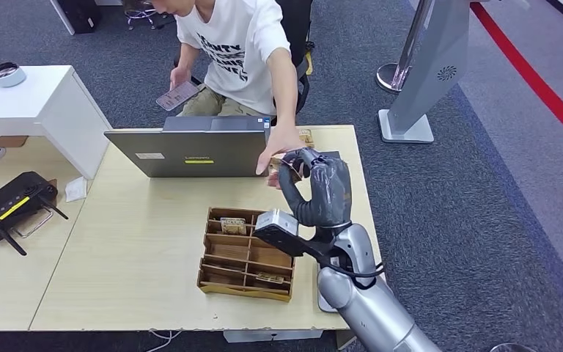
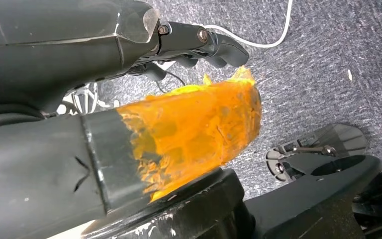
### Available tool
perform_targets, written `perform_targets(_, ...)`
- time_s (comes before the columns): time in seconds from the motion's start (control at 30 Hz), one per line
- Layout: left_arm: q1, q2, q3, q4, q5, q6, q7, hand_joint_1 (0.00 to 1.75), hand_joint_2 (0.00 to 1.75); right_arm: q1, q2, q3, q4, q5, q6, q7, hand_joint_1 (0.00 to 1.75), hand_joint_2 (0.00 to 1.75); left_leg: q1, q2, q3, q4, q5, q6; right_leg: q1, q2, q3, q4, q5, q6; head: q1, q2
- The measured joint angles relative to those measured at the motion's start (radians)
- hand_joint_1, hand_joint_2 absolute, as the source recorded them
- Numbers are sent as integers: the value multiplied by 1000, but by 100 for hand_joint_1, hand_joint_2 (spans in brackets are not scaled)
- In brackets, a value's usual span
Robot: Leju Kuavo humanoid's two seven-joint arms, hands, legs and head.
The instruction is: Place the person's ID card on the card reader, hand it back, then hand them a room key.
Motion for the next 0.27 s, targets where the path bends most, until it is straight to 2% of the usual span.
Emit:
perform_targets(0.13, -1, 0, -5, 0, -1, -1, 3, 0, 0, -19, 1, 16, 48, 41, -8, 8, 2, 175, 0, 0, 0, 0, 0, 0, 0, 0, 0, 0, 0, 0, 0, 0)
perform_targets(0.27, -2, 0, -8, 0, -1, -2, 4, 0, 0, -21, 3, 30, 78, 52, -6, 13, 0, 175, 0, 0, -1, 0, 0, 0, 0, 0, -1, 0, 0, 0, 0, 0)
